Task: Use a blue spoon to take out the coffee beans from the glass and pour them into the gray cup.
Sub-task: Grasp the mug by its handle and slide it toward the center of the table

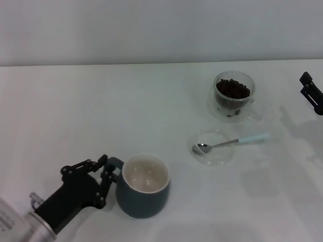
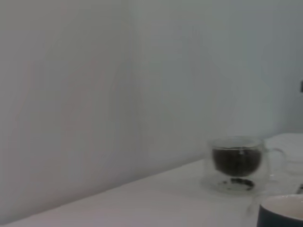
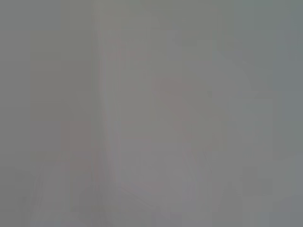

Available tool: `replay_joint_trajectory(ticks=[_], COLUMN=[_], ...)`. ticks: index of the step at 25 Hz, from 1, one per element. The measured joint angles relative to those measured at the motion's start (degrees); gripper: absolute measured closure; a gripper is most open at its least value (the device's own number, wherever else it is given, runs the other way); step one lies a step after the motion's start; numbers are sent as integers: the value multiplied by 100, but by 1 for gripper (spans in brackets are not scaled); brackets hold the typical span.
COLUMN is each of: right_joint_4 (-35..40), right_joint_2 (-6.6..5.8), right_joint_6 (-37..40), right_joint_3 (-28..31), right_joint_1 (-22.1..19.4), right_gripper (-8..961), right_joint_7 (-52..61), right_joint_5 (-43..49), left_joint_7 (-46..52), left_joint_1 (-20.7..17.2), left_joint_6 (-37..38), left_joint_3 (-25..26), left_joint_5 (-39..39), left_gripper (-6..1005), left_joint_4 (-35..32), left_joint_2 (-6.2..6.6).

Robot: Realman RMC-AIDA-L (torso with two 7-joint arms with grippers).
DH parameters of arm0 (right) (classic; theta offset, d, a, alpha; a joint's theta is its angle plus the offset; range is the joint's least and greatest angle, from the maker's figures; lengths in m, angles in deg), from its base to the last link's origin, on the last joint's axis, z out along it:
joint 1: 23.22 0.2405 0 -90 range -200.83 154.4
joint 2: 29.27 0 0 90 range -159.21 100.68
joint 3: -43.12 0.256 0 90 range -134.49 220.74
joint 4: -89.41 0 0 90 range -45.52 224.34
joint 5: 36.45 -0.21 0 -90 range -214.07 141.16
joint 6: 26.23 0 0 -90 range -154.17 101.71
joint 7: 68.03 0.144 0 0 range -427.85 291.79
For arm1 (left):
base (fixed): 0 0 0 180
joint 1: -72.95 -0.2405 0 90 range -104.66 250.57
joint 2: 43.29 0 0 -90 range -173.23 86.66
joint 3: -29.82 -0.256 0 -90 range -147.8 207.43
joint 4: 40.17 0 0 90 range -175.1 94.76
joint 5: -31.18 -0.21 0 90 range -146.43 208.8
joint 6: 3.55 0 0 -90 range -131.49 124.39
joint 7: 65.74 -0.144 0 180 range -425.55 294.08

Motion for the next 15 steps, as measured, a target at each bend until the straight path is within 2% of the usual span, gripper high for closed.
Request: replay_joint_trajectory(ticks=[5,15], right_joint_4=[2,-1], right_joint_2=[0,-1], right_joint_6=[28,38], right_joint_3=[-4,27], right_joint_1=[8,6], right_gripper=[135,141], right_joint_7=[0,0], right_joint_5=[0,-4], left_joint_7=[-799,-934], left_joint_1=[14,19], left_joint_6=[-260,-304], left_joint_3=[0,47], left_joint_5=[-43,-18], left_gripper=[835,859], left_joint_4=[-331,-381], left_joint_2=[-1,-1])
